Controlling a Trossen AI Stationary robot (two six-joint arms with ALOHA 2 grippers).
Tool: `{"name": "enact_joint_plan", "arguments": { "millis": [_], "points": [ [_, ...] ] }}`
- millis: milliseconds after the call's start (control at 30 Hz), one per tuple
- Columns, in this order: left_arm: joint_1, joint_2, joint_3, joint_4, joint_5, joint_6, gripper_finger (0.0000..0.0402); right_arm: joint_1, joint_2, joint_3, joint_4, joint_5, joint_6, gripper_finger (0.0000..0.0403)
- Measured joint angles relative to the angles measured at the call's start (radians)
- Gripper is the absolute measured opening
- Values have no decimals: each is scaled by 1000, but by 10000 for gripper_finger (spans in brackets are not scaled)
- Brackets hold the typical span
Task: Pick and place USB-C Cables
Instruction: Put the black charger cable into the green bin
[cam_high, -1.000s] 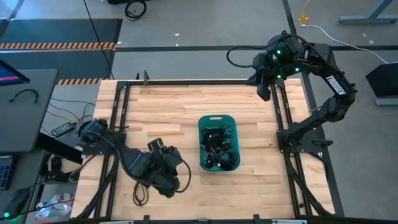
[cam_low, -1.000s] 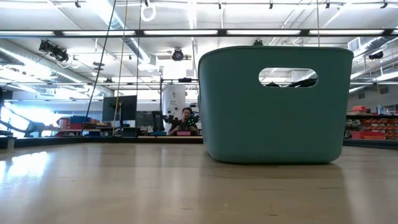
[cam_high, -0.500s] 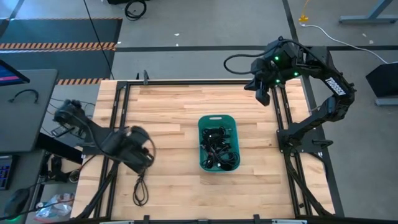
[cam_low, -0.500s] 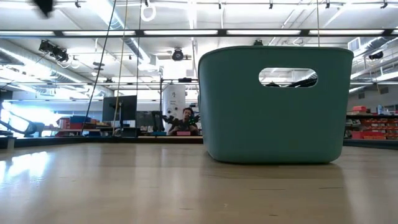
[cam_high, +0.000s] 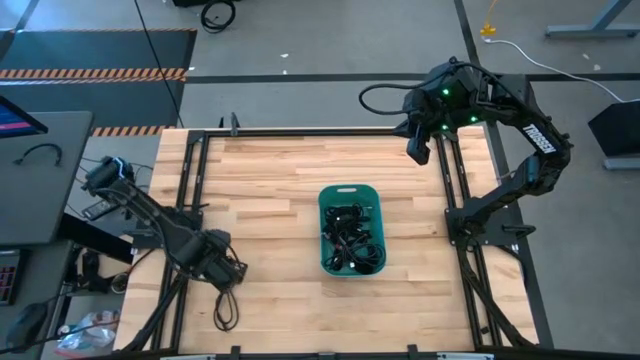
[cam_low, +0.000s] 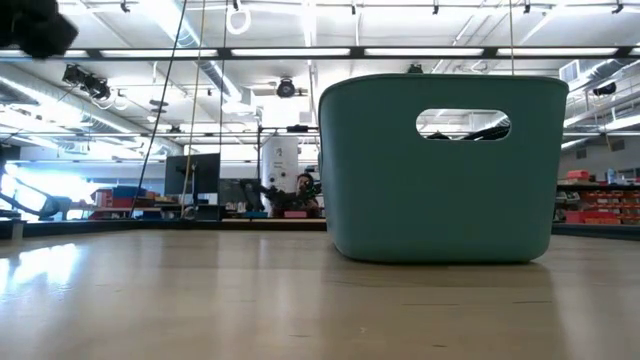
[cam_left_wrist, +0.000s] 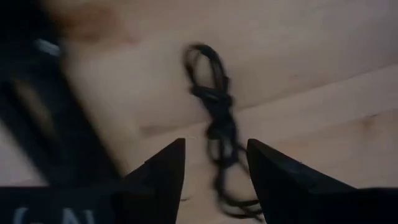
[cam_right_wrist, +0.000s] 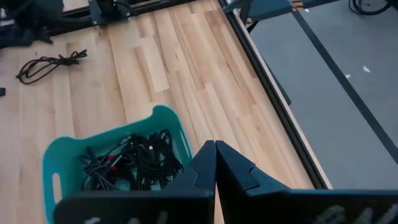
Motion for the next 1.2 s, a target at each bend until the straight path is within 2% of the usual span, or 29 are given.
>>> {"name": "enact_joint_plan", "arguments": {
  "millis": [233,333,433,767,900,967,1033,1200],
  "points": [
    [-1,0,-201,366,34,-89,181,0,0,0,9,0,0,9],
    [-2,3,-267,472,63,-118,181,0,0,0,9,0,0,9],
    [-7,4,-306,488,88,-146,181,0,0,0,9,-2,0,9],
    [-5,7,-397,500,74,-189,178,0,0,0,8,-9,-5,9],
    [-4,7,-404,489,57,-184,140,0,0,0,8,-9,-9,9],
    [-6,7,-396,485,-7,-158,101,0,0,0,8,-9,-10,9],
    [-4,7,-378,487,-120,-117,55,0,0,0,8,-9,-11,9],
    [16,-1,-282,487,-400,-56,46,0,0,0,8,-9,-11,11]
  ]
}}
